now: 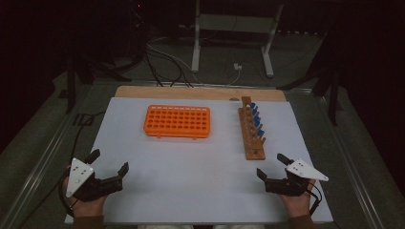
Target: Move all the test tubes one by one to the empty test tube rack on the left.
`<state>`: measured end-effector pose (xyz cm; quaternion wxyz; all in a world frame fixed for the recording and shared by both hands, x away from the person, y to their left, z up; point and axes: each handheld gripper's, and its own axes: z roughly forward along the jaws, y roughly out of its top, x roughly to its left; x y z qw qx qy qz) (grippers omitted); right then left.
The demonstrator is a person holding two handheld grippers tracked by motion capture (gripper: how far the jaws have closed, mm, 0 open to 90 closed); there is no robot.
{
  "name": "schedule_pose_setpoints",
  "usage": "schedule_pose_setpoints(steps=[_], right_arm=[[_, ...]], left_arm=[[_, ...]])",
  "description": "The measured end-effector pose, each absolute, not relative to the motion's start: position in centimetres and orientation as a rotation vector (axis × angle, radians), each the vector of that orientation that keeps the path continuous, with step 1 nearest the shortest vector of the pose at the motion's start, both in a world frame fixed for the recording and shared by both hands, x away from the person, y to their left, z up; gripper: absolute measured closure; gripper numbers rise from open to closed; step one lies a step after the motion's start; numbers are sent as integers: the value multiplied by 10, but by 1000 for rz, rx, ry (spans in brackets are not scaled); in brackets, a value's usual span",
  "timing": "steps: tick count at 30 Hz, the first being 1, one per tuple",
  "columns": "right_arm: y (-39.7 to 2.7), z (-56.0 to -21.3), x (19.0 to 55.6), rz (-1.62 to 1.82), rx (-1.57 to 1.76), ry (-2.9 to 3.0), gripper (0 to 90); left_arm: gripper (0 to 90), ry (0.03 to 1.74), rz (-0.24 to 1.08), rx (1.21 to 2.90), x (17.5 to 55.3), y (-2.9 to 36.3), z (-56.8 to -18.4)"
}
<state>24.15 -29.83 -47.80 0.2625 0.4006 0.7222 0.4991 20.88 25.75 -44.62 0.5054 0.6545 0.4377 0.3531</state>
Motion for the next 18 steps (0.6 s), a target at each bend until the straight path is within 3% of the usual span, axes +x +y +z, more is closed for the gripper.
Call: schedule_pose_setpoints(steps=[18], right_arm=[[-292, -455, 246, 1401, 1067, 1906, 40]], left_arm=[[7, 1107, 847, 1569, 208, 263, -452]])
